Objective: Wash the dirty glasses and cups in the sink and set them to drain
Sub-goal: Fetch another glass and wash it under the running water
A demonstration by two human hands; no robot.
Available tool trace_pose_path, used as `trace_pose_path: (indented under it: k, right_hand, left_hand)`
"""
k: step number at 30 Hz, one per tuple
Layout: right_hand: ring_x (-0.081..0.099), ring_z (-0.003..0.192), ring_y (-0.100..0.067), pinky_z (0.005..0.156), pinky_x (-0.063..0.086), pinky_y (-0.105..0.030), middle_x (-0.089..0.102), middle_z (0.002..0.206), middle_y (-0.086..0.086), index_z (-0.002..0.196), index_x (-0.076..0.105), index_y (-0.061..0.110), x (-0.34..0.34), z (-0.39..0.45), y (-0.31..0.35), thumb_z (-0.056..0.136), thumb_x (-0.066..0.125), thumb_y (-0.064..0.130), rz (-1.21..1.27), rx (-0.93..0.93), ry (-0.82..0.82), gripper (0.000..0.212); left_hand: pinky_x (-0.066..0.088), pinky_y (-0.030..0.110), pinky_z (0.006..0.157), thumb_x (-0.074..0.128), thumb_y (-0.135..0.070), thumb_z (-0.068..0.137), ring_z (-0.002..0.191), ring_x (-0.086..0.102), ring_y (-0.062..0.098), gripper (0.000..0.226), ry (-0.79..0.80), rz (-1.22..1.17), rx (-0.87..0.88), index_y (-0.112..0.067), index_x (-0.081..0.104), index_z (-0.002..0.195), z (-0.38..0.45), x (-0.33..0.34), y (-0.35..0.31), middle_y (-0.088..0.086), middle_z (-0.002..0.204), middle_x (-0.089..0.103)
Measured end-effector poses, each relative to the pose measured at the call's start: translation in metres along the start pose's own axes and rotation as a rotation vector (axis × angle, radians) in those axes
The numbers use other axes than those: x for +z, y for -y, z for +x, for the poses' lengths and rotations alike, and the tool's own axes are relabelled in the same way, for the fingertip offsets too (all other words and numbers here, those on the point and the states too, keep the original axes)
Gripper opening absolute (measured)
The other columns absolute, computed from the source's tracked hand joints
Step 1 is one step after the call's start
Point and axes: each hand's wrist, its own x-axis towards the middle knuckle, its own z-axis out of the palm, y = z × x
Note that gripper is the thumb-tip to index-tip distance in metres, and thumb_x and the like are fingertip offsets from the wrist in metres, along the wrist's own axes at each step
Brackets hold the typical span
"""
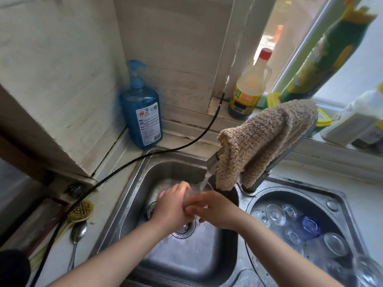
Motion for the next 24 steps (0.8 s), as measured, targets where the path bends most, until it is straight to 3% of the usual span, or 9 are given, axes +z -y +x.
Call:
trace_pose_path:
  k: [6, 9, 11, 13, 16, 20, 21, 22, 24]
  right_hand:
    - [0.061, 0.104, -0.023, 0.084, 0.048, -0.035, 0.067, 0.112, 0.000, 0.109, 0.067, 0.026, -0.005, -0.003, -0.004, 0.094, 0.049, 0.032, -0.721, -0.342, 0.022, 0.024]
    - [0.066, 0.098, -0.014, 0.071, 0.053, -0.027, 0.072, 0.095, 0.008, 0.094, 0.070, 0.026, -0.005, -0.001, -0.019, 0.074, 0.065, 0.018, -0.968, -0.518, 0.122, 0.022]
    - [0.067, 0.096, -0.010, 0.067, 0.054, -0.021, 0.072, 0.093, 0.013, 0.089, 0.071, 0.027, -0.006, -0.001, -0.026, 0.071, 0.059, 0.017, -0.982, -0.567, 0.009, 0.024]
    - [0.065, 0.103, -0.013, 0.071, 0.056, -0.024, 0.070, 0.107, 0.010, 0.103, 0.069, 0.024, -0.006, -0.003, -0.015, 0.077, 0.046, 0.012, -0.919, -0.440, -0.072, 0.038]
    - [0.057, 0.115, -0.022, 0.088, 0.051, -0.032, 0.055, 0.131, -0.001, 0.136, 0.045, 0.021, 0.001, 0.006, -0.004, 0.087, 0.049, 0.014, -0.705, -0.023, -0.087, 0.050]
    - [0.060, 0.109, -0.018, 0.084, 0.054, -0.034, 0.058, 0.127, -0.005, 0.136, 0.044, 0.019, -0.002, 0.016, 0.014, 0.082, 0.062, -0.002, 0.653, 0.210, 0.088, 0.061]
    - [0.061, 0.109, -0.019, 0.085, 0.054, -0.035, 0.058, 0.128, -0.006, 0.137, 0.044, 0.018, -0.003, 0.015, 0.017, 0.080, 0.061, -0.009, 0.755, 0.236, 0.102, 0.065]
    - [0.060, 0.111, -0.021, 0.087, 0.054, -0.036, 0.058, 0.130, -0.007, 0.137, 0.043, 0.018, -0.001, 0.014, 0.019, 0.079, 0.060, -0.012, 0.712, 0.232, 0.109, 0.067]
    - [0.055, 0.118, -0.024, 0.094, 0.050, -0.036, 0.054, 0.133, -0.007, 0.139, 0.038, 0.020, 0.004, 0.010, 0.019, 0.080, 0.058, -0.007, 0.206, 0.106, 0.100, 0.068]
  left_hand:
    - [0.046, 0.027, 0.096, 0.089, -0.050, 0.043, 0.113, 0.054, 0.001, 0.096, 0.323, -0.313, 0.113, -0.034, 0.044, 0.127, 0.012, -0.013, 0.013, -0.019, 0.121, 0.055]
    - [0.049, 0.026, 0.092, 0.092, -0.033, 0.047, 0.105, 0.058, 0.003, 0.086, 0.386, -0.247, 0.145, -0.029, 0.051, 0.122, 0.022, -0.018, 0.015, -0.016, 0.112, 0.060]
    - [0.052, 0.035, 0.083, 0.086, -0.031, 0.052, 0.094, 0.061, 0.007, 0.065, 0.312, -0.196, 0.163, -0.035, 0.053, 0.107, 0.027, -0.015, 0.011, -0.016, 0.100, 0.060]
    - [0.052, 0.039, 0.078, 0.078, -0.034, 0.053, 0.091, 0.057, 0.011, 0.052, 0.202, -0.115, 0.169, -0.038, 0.050, 0.097, 0.031, -0.013, 0.006, -0.014, 0.096, 0.057]
    - [0.047, 0.035, 0.084, 0.078, -0.031, 0.061, 0.108, 0.047, 0.011, 0.058, 0.059, -0.048, 0.141, -0.029, 0.052, 0.112, 0.030, -0.011, -0.002, -0.012, 0.111, 0.055]
    - [0.043, 0.031, 0.089, 0.073, -0.012, 0.070, 0.115, 0.045, 0.014, 0.048, -0.112, -0.090, 0.093, -0.021, 0.056, 0.115, 0.027, -0.010, -0.004, -0.009, 0.116, 0.057]
    - [0.044, 0.032, 0.090, 0.074, -0.012, 0.068, 0.114, 0.045, 0.015, 0.050, -0.099, -0.106, 0.089, -0.019, 0.056, 0.115, 0.027, -0.010, -0.003, -0.008, 0.116, 0.057]
    - [0.044, 0.034, 0.090, 0.075, -0.013, 0.067, 0.114, 0.046, 0.015, 0.051, -0.089, -0.116, 0.091, -0.018, 0.057, 0.115, 0.027, -0.010, -0.001, -0.007, 0.116, 0.057]
    - [0.045, 0.034, 0.089, 0.072, -0.016, 0.068, 0.113, 0.046, 0.016, 0.051, -0.088, -0.103, 0.098, -0.019, 0.056, 0.115, 0.028, -0.012, 0.001, -0.007, 0.115, 0.057]
